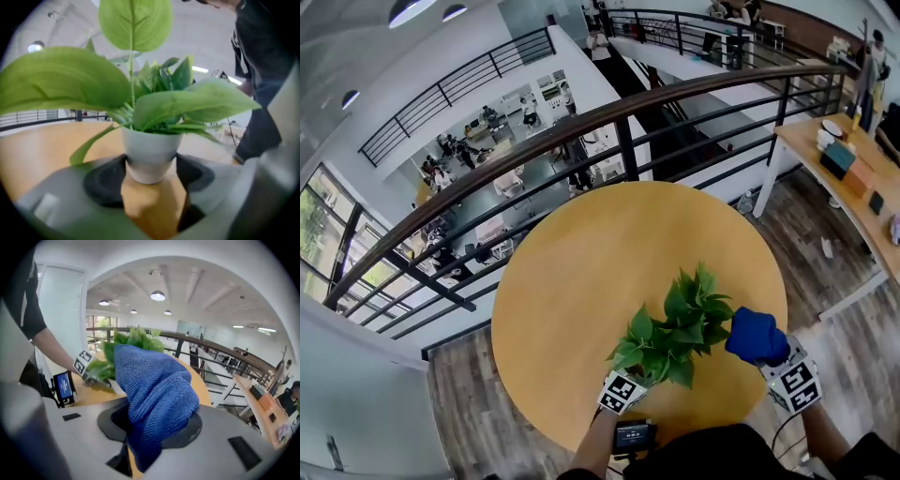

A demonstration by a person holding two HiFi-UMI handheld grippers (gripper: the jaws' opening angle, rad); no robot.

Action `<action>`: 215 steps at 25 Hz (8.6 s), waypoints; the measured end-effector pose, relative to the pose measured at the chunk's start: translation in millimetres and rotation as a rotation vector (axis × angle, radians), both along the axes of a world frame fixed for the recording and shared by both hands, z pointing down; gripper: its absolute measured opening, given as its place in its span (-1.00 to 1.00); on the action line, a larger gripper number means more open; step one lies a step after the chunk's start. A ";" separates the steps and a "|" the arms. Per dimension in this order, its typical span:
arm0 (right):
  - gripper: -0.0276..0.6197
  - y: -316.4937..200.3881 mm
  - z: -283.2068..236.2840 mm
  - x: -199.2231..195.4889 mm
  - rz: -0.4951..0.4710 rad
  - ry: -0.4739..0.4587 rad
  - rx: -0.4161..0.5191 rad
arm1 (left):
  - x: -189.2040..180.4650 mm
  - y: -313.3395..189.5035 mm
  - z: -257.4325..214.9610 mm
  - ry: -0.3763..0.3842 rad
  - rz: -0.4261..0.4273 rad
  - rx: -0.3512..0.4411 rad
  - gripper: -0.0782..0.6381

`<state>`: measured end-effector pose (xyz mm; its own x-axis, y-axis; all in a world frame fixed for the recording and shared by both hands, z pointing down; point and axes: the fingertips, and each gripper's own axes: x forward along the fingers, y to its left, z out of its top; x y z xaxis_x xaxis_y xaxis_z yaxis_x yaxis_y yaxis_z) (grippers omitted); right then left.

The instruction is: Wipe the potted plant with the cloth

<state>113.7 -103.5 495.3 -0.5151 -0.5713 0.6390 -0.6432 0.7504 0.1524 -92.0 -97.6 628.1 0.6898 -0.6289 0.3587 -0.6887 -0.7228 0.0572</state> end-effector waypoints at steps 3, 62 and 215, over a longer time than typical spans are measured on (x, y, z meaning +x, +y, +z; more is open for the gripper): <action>-0.50 -4.1 -56.6 -25.5 -0.047 -0.077 0.126 | -0.2 0.3 2.7 -0.005 0.001 -0.005 0.14; -0.50 37.9 20.2 -34.9 -0.062 -0.274 -0.147 | 74.3 -115.1 -58.7 -0.212 0.132 -0.003 0.55; -0.50 55.7 147.6 8.0 -0.375 0.579 -0.192 | -24.1 10.8 -13.1 -0.429 -0.036 0.016 0.64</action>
<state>121.7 -47.8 642.9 -0.2025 -0.2724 0.9406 -0.1926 0.9529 0.2345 -116.1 -86.8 615.0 0.4577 -0.6575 0.5985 -0.6726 -0.6963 -0.2507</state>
